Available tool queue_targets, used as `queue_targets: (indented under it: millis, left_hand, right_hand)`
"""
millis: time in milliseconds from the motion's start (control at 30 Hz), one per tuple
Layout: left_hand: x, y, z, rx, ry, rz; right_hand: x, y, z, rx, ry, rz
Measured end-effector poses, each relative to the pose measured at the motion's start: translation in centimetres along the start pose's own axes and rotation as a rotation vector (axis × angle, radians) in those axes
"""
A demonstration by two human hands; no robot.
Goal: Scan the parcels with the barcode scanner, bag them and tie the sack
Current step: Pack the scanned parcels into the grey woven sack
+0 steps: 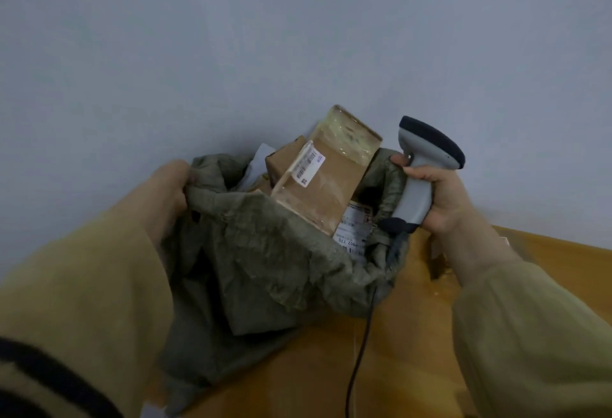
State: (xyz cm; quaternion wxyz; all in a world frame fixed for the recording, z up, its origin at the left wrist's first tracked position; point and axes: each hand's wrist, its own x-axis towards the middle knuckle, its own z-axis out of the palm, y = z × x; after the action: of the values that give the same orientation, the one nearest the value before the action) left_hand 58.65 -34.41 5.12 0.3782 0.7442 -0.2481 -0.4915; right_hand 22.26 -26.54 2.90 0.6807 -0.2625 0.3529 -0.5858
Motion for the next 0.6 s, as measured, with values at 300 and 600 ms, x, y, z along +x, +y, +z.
queue_targets:
  millis: [300,600]
  left_hand:
    - [-2.6,2.8,-3.1,-0.133,-0.093,0.141]
    - [-7.4,11.6,-5.9,-0.534,-0.249,0.694]
  right_hand:
    - [0.6,-2.1,8.4,-0.217,0.087,0.000]
    - [-2.6,-5.6,17.8,0.072,-0.223,-0.405]
